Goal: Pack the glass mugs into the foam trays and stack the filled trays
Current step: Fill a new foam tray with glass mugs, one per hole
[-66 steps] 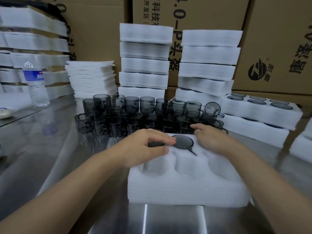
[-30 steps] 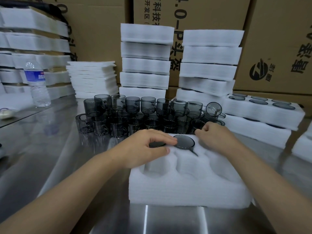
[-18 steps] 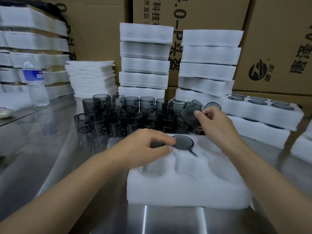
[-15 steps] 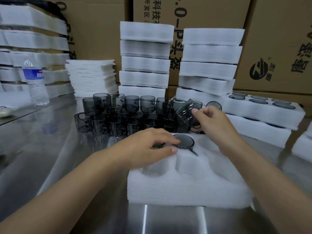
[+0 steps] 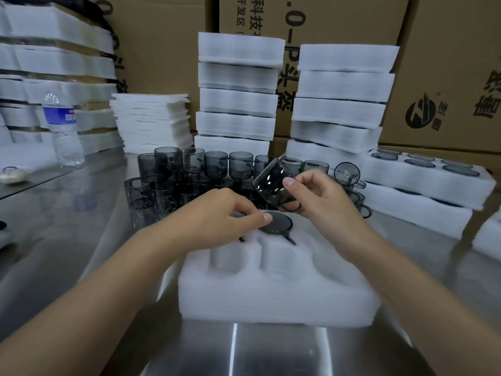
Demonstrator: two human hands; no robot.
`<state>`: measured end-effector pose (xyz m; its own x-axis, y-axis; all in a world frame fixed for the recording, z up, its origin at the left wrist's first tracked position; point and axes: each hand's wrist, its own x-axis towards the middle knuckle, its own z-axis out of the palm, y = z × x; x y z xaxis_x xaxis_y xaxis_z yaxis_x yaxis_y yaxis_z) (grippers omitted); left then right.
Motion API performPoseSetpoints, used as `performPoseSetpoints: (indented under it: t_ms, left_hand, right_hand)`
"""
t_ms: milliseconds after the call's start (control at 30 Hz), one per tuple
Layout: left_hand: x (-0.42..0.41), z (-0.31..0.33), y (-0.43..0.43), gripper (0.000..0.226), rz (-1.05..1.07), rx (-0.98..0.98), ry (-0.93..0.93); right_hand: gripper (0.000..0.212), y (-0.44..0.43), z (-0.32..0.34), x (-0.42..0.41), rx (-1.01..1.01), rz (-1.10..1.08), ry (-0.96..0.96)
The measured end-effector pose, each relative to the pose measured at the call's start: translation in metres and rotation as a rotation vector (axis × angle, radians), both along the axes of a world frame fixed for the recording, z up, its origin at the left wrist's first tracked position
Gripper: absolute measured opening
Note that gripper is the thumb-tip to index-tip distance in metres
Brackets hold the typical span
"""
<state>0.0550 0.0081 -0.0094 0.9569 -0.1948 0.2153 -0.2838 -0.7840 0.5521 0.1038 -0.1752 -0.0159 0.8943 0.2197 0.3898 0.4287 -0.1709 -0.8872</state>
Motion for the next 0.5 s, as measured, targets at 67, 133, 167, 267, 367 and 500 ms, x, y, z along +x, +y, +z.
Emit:
performPoseSetpoints:
  t_ms: [67, 133, 167, 267, 367, 500]
  left_hand:
    - [0.0, 0.001, 0.001, 0.04, 0.025, 0.02, 0.016]
    - [-0.002, 0.003, 0.001, 0.053, 0.052, 0.041, 0.004]
    - [-0.002, 0.002, 0.001, 0.056, 0.059, 0.037, -0.012]
    - [0.002, -0.004, 0.0, 0.038, 0.082, -0.088, -0.125]
    - [0.009, -0.003, -0.001, 0.056, 0.144, -0.499, -0.163]
    - [0.009, 0.001, -0.005, 0.024, 0.12, -0.946, -0.041]
  right_hand:
    - [0.018, 0.0, -0.001, 0.001, -0.009, -0.018, -0.018]
    - [0.018, 0.0, -0.001, 0.001, -0.006, -0.022, -0.023]
    - [0.017, 0.0, -0.001, 0.001, -0.005, -0.021, -0.031]
    - [0.015, 0.0, -0.001, 0.0, -0.022, -0.033, -0.09]
    - [0.013, 0.002, -0.003, -0.002, -0.035, -0.049, -0.142]
    - [0.014, 0.003, -0.006, -0.006, -0.067, -0.07, -0.23]
